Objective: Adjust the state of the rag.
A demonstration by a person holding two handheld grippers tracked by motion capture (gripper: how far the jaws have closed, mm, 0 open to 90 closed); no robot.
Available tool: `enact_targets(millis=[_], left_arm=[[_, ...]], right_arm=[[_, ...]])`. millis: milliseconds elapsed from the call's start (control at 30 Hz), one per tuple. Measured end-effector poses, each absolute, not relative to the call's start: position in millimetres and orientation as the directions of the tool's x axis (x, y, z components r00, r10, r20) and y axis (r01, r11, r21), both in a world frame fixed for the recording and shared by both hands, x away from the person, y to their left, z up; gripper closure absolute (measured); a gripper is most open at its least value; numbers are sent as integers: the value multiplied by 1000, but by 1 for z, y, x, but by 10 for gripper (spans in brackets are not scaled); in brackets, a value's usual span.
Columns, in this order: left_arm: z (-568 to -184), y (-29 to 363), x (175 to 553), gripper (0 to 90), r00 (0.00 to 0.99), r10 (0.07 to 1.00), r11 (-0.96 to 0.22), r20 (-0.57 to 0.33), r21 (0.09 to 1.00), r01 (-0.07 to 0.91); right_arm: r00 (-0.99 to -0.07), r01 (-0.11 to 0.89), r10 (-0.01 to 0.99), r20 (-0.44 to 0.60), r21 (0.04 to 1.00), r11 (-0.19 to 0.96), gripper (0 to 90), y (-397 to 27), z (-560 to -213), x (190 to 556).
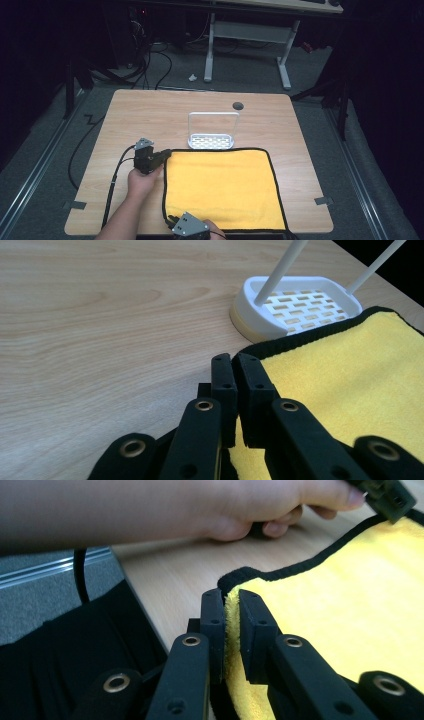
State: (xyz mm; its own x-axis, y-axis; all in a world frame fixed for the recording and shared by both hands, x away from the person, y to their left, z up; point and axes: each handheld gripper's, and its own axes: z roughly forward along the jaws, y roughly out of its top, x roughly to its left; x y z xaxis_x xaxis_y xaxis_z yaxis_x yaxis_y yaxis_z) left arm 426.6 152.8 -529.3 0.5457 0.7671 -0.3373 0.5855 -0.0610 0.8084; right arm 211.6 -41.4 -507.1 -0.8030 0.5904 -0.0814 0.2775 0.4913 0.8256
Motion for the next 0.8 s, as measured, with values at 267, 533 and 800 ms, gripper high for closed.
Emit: enact_targets(millis=[267, 533, 800], left_arm=[[-525, 179, 423, 869, 511, 778, 7, -366, 818, 576], [-506, 211, 416, 869, 474, 796, 84, -376, 845, 529], [-489, 238, 410, 870, 439, 827, 98, -352, 859, 503]], right_arm=[[-825, 217, 558, -95, 858, 466, 824, -23, -489, 208], [-850, 150, 515, -114, 884, 443, 824, 0, -469, 203], [-863, 113, 490, -120, 901, 419, 824, 18, -459, 201]])
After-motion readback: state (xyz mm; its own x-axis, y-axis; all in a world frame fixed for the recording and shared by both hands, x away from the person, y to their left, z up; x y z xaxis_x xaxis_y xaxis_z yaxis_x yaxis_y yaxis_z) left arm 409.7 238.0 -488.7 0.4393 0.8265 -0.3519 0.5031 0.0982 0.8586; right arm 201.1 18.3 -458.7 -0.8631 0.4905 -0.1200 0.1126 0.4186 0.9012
